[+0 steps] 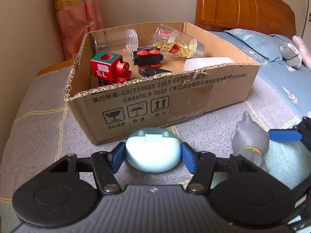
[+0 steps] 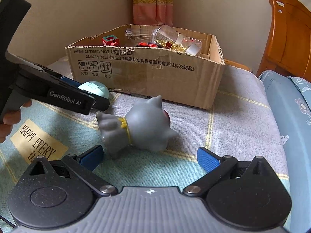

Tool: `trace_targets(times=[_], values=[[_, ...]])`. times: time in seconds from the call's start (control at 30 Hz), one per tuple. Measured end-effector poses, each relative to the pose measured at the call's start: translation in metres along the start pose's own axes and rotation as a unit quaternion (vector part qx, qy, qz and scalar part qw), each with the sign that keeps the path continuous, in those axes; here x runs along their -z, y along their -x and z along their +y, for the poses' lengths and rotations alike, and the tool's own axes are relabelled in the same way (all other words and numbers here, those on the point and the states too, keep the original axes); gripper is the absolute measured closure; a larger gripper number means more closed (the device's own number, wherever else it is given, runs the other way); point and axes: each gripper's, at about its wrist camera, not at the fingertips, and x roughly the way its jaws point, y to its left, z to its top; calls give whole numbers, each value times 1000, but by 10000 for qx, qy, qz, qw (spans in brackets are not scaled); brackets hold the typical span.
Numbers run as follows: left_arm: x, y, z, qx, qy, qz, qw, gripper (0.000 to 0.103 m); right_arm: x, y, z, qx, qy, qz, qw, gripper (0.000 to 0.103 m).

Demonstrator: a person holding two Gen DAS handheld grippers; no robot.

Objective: Organize rigid objects
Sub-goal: 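Close left tool on mint-green case while right tool grasps grey cat figurine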

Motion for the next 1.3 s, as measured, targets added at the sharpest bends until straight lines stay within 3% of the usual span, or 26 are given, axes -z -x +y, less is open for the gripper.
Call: trace_targets(times=[0.3, 0.37, 0.43, 0.6, 1.07, 1.3], values=[[8, 9, 14, -9, 30, 35, 10000, 42, -18, -5, 11, -89, 473, -48, 9988, 1], [8, 8, 14, 1, 3, 37, 10000, 42, -21, -5, 11, -176, 541, -63, 9984, 3], [8, 8, 14, 0, -3, 46, 10000, 42, -24, -6, 11, -271, 648, -7, 9975, 13], [5, 7, 15, -15, -17, 64, 10000, 41, -26, -9, 14, -332, 903, 115, 9953, 18], [2, 8, 14, 35, -282, 176, 9994, 40, -28, -7, 18, -510, 1423, 241, 9882, 20], [2, 10, 15, 105, -377, 217, 9990, 42, -32, -6, 18, -514, 1357, 286, 9890, 24]])
